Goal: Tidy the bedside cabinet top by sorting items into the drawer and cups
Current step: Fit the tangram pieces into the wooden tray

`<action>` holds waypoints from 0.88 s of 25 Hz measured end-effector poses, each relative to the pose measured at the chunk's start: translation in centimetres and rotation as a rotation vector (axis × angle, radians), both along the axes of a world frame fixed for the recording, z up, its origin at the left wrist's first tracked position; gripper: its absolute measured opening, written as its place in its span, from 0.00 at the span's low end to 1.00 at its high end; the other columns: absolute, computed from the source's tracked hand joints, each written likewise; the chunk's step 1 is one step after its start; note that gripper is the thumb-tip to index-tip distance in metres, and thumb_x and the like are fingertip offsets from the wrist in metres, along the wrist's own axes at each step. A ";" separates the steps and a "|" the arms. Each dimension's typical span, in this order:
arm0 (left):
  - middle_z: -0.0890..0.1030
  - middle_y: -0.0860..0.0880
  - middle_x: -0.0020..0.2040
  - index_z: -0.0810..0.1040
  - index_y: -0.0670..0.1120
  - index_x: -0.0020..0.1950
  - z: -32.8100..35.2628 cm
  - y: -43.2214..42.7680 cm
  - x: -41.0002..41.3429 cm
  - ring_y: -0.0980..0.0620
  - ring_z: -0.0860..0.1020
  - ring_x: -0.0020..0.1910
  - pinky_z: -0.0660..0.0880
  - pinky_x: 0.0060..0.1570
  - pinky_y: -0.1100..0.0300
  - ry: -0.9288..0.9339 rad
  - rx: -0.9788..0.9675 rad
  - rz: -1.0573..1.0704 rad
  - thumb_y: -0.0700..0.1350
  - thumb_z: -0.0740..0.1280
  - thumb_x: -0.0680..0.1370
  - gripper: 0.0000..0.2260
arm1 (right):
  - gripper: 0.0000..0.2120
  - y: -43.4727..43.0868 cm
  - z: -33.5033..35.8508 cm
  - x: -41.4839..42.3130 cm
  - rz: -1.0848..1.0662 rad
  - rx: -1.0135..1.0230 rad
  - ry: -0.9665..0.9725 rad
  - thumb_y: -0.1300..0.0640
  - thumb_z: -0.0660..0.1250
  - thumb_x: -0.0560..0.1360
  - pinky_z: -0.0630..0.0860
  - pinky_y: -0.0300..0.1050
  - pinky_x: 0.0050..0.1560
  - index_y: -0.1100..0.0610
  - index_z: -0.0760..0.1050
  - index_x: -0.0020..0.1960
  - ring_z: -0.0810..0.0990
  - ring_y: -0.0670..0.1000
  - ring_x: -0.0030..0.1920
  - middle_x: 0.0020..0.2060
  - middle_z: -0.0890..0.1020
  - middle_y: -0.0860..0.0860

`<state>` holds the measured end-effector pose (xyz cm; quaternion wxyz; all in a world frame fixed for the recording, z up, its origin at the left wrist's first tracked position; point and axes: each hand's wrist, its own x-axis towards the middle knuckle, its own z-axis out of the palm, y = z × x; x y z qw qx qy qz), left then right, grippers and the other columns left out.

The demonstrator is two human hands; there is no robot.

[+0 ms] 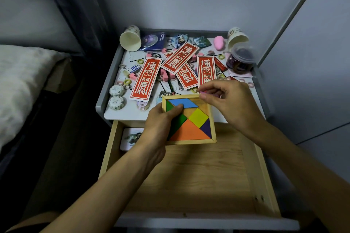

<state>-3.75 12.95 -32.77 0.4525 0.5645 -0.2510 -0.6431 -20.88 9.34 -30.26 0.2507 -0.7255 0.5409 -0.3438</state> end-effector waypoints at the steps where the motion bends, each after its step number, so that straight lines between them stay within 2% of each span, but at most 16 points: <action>1: 0.86 0.44 0.49 0.80 0.43 0.57 0.0 0.0 0.0 0.42 0.84 0.50 0.79 0.56 0.47 -0.003 0.001 0.003 0.42 0.69 0.78 0.09 | 0.07 0.0 0.0 0.0 0.003 0.007 0.000 0.58 0.71 0.75 0.74 0.28 0.43 0.53 0.83 0.52 0.79 0.37 0.43 0.40 0.82 0.43; 4: 0.86 0.45 0.48 0.80 0.44 0.57 -0.1 -0.1 0.0 0.43 0.84 0.50 0.79 0.55 0.49 -0.023 -0.002 0.006 0.43 0.68 0.79 0.08 | 0.09 0.1 0.2 0.0 0.034 0.018 0.008 0.61 0.68 0.77 0.75 0.27 0.48 0.54 0.83 0.55 0.78 0.33 0.47 0.44 0.81 0.39; 7: 0.86 0.45 0.48 0.80 0.44 0.57 -0.2 -0.1 0.0 0.43 0.84 0.50 0.79 0.54 0.49 -0.021 -0.001 0.015 0.43 0.67 0.79 0.08 | 0.09 0.3 0.2 0.4 0.065 -0.014 0.049 0.63 0.69 0.76 0.75 0.30 0.49 0.54 0.83 0.54 0.79 0.38 0.48 0.47 0.82 0.43; 11: 0.85 0.43 0.48 0.81 0.44 0.58 -0.1 0.0 0.1 0.44 0.84 0.47 0.78 0.46 0.54 0.010 -0.002 0.013 0.44 0.67 0.78 0.10 | 0.07 1.2 0.1 1.6 0.083 0.047 0.035 0.62 0.73 0.73 0.75 0.28 0.44 0.54 0.84 0.50 0.81 0.39 0.42 0.41 0.84 0.45; 16: 0.85 0.41 0.49 0.80 0.42 0.57 0.1 0.2 0.2 0.44 0.84 0.46 0.79 0.46 0.54 0.005 -0.015 0.021 0.44 0.66 0.80 0.09 | 0.04 1.8 -0.1 2.5 0.076 0.039 0.041 0.60 0.75 0.72 0.72 0.26 0.39 0.54 0.84 0.46 0.78 0.34 0.39 0.35 0.80 0.40; 19: 0.85 0.41 0.48 0.80 0.43 0.56 0.2 0.3 0.2 0.44 0.83 0.44 0.79 0.44 0.55 0.003 -0.009 0.026 0.44 0.65 0.80 0.08 | 0.04 1.8 -0.3 2.8 0.090 -0.032 0.105 0.60 0.75 0.71 0.70 0.25 0.40 0.55 0.84 0.45 0.75 0.32 0.39 0.34 0.76 0.37; 22: 0.85 0.41 0.48 0.80 0.44 0.56 0.2 0.3 0.2 0.45 0.83 0.44 0.78 0.46 0.53 0.003 -0.004 0.033 0.44 0.65 0.80 0.08 | 0.04 1.7 -0.6 2.8 0.091 -0.069 0.143 0.59 0.75 0.71 0.68 0.24 0.41 0.55 0.84 0.46 0.73 0.31 0.40 0.38 0.75 0.40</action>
